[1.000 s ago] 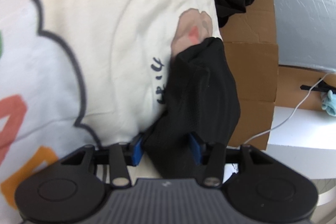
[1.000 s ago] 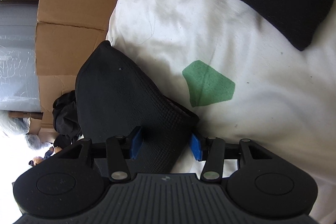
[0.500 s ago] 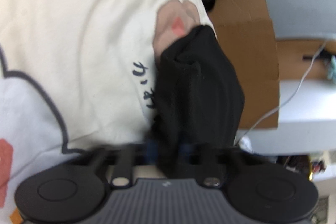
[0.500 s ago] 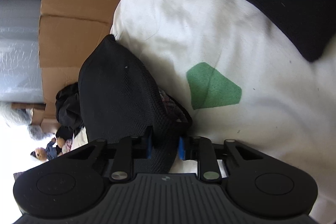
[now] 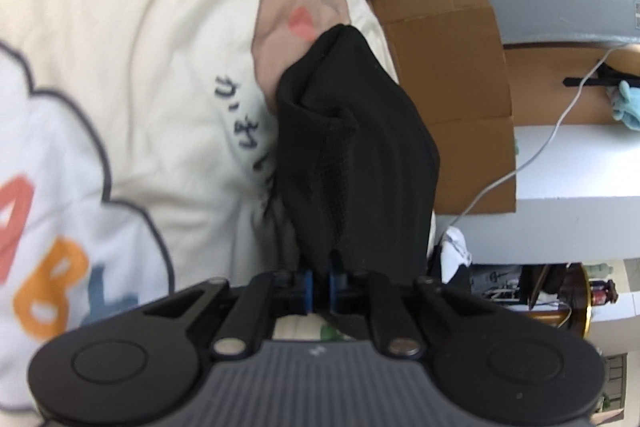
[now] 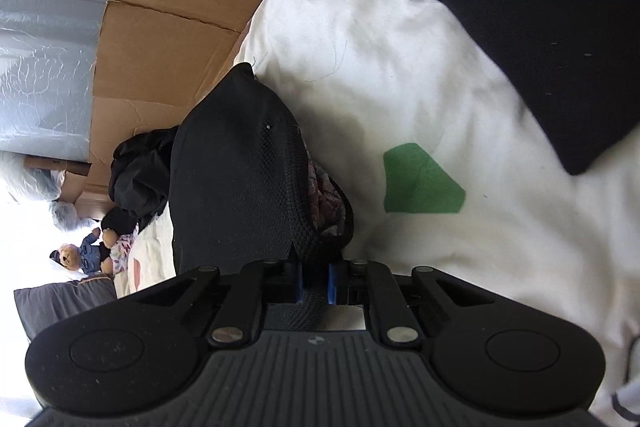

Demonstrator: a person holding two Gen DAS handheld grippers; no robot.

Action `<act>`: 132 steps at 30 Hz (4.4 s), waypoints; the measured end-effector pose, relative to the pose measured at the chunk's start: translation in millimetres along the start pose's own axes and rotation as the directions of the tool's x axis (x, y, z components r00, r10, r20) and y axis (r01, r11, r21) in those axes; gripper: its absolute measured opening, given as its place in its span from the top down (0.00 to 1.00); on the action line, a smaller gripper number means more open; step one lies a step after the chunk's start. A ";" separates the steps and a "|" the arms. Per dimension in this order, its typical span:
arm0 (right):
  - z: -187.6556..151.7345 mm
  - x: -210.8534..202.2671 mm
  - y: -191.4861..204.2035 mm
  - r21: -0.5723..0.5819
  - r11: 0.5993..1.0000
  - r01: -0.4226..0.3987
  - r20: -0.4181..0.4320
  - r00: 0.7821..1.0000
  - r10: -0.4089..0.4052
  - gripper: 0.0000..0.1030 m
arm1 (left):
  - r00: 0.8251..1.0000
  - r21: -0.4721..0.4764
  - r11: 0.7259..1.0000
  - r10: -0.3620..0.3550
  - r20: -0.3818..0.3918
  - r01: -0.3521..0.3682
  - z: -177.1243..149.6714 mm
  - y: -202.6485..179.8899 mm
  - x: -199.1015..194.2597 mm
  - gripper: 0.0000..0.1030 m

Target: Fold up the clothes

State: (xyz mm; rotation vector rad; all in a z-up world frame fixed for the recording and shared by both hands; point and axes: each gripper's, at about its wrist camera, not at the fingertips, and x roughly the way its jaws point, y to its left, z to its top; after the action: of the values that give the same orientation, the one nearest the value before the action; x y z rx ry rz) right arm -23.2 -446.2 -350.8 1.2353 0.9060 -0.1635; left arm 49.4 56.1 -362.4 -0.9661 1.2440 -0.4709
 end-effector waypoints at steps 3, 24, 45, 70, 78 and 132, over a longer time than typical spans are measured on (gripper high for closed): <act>-3.0 -5.0 -0.1 0.001 1.000 0.029 -0.020 0.999 -0.029 0.89 | 1.000 -0.008 1.000 0.024 -0.019 -0.024 8.4 -4.0 15.8 0.93; -53.8 -32.6 -31.1 -0.030 0.977 0.211 -0.091 0.973 -0.213 0.89 | 0.973 -0.017 0.984 0.171 -0.153 -0.176 -47.1 39.4 -4.1 0.90; -57.0 -47.3 -22.8 -0.062 0.969 0.240 -0.060 0.968 -0.243 0.54 | 0.949 0.425 0.873 0.303 -0.089 -0.238 25.7 -55.3 -10.6 0.40; -77.0 -66.5 -30.8 -0.185 0.964 0.190 0.023 0.982 -0.189 0.49 | 0.898 0.890 0.406 0.440 0.008 -0.207 17.7 -268.7 78.1 0.30; -76.3 -67.2 -34.8 -0.193 0.963 0.186 0.014 0.982 -0.187 0.49 | 0.892 0.951 0.307 0.439 -0.108 -0.035 13.3 -289.1 145.1 0.24; -82.3 -45.6 -25.4 -0.302 0.938 0.171 -0.045 0.980 -0.194 0.49 | 0.785 0.947 0.273 0.544 -0.297 0.169 60.6 -224.1 275.5 0.23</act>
State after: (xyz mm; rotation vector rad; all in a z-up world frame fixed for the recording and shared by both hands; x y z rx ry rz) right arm -108.9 -400.6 -342.4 0.8822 1.0688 -0.1239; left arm 230.9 -254.0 -336.2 0.5005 1.2586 -1.2105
